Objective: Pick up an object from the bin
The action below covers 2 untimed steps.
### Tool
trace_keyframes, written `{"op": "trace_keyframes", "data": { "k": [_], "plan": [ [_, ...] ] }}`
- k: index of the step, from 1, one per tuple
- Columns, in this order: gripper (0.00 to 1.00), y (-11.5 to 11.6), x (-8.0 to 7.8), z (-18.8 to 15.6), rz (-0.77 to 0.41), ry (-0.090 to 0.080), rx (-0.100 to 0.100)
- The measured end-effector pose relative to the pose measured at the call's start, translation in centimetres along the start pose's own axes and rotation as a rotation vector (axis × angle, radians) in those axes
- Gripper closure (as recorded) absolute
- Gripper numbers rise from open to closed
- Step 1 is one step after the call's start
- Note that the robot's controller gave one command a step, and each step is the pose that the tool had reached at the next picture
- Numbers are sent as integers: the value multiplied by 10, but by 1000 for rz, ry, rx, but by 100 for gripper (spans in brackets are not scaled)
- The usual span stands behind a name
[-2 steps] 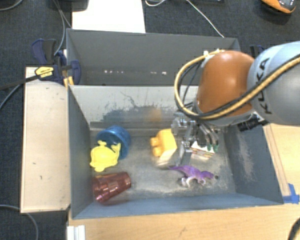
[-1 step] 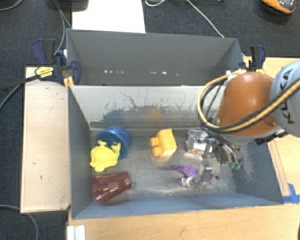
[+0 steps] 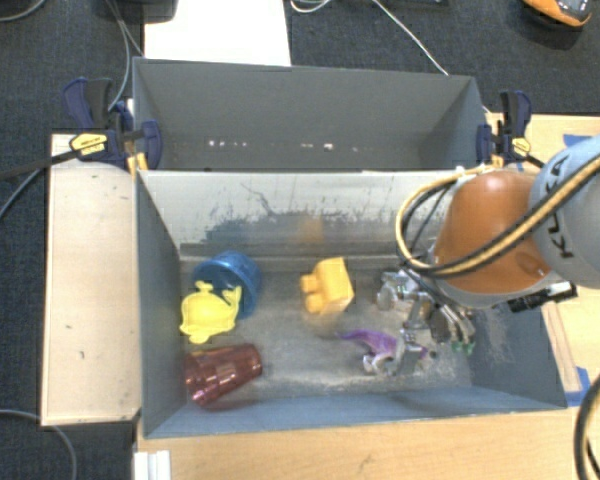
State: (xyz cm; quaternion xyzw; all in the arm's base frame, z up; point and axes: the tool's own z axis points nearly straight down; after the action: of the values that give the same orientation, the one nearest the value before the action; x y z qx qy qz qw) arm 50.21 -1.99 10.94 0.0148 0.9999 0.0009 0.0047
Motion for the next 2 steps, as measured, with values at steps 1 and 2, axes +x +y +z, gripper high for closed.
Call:
{"op": "trace_keyframes", "data": {
  "k": [1, 2],
  "plan": [
    [0, -7, 15, 40, -74, 9, 0],
    [100, 1, 22, 39, 111, 0, 0]
  ]
}}
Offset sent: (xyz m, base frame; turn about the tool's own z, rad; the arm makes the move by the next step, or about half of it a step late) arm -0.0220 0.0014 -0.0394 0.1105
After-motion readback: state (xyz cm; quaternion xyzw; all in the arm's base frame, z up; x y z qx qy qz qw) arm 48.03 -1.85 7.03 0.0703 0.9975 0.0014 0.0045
